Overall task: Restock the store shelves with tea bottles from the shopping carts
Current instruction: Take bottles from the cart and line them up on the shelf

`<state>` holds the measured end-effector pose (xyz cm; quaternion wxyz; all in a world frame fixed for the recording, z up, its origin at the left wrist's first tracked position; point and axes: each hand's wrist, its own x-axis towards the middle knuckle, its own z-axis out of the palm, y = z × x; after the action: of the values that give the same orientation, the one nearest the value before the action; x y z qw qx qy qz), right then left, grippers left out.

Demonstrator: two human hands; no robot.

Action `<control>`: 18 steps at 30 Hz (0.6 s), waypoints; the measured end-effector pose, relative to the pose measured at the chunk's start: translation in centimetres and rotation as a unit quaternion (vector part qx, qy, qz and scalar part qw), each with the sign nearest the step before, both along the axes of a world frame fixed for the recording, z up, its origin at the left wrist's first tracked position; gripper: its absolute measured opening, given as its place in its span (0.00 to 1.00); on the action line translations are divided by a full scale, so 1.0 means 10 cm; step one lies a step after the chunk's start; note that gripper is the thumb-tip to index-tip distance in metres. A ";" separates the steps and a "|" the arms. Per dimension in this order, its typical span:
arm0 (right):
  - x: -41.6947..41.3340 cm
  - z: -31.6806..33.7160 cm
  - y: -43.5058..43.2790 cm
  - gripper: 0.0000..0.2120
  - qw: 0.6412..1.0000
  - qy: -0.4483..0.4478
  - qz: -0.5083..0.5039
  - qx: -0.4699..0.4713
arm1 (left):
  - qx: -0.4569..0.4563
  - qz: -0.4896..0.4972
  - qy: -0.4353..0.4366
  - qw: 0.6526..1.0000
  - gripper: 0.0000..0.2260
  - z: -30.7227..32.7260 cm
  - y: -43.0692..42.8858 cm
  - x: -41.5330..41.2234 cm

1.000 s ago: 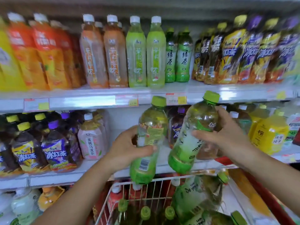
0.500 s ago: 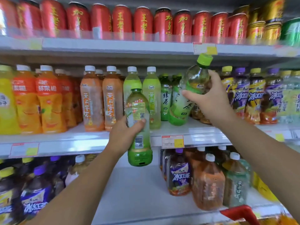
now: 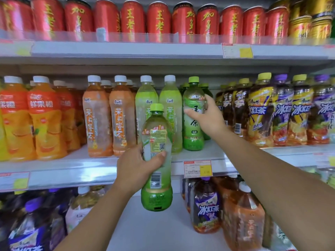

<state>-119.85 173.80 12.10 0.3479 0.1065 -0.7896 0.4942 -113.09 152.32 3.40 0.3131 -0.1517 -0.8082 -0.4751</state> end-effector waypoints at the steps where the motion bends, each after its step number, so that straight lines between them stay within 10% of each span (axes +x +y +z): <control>1: 0.01 -0.01 -0.02 0.46 1.000 -0.009 0.002 0.000 | -0.002 0.000 0.001 1.000 0.19 0.00 0.00 0.00; 7: -0.05 -0.16 0.20 0.28 0.990 -0.125 0.050 0.033 | -0.015 -0.001 0.006 1.000 0.19 0.01 -0.01 -0.01; 18: -0.23 -0.14 0.11 0.29 0.989 -0.140 0.007 0.045 | -0.010 -0.002 -0.008 1.000 0.17 0.01 0.01 -0.02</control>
<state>-122.17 174.87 10.71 0.2252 0.0573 -0.8513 0.4704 -113.26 152.37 3.50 0.3042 -0.1530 -0.8151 -0.4686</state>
